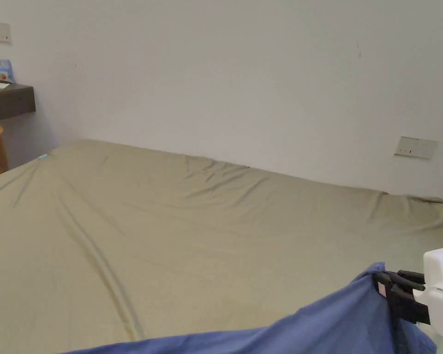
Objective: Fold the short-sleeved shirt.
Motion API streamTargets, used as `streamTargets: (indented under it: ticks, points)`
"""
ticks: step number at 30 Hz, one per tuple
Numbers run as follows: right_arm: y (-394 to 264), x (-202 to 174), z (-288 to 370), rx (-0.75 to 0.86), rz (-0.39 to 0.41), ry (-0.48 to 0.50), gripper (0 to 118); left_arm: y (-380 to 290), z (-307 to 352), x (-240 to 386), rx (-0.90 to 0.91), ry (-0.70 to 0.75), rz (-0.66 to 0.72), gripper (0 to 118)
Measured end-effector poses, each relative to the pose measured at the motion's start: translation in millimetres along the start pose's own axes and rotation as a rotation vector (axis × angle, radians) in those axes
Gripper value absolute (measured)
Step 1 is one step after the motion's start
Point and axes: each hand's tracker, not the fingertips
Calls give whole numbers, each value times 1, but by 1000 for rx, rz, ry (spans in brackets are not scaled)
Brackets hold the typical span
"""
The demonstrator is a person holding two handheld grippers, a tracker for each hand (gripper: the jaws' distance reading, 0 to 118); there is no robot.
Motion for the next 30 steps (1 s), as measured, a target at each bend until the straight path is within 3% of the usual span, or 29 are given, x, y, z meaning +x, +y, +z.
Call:
streamTargets:
  ticks: [7, 13, 15, 21, 30]
  points:
    - [69, 24, 143, 253, -32, -209, 7, 117, 13, 29, 195, -58, 0, 1]
    - [126, 72, 185, 349, -78, -342, 7, 222, 0, 54, 300, -33, -69, 1]
    - [150, 90, 186, 380, -101, -365, 7, 260, -6, 67, 354, -28, -132, 1]
    - [215, 121, 161, 451, -84, -418, 7, 350, -40, 97, 382, 2, -150, 1]
    - [279, 169, 70, 516, -141, -459, 7, 434, -134, 125, 431, 67, -69, 1]
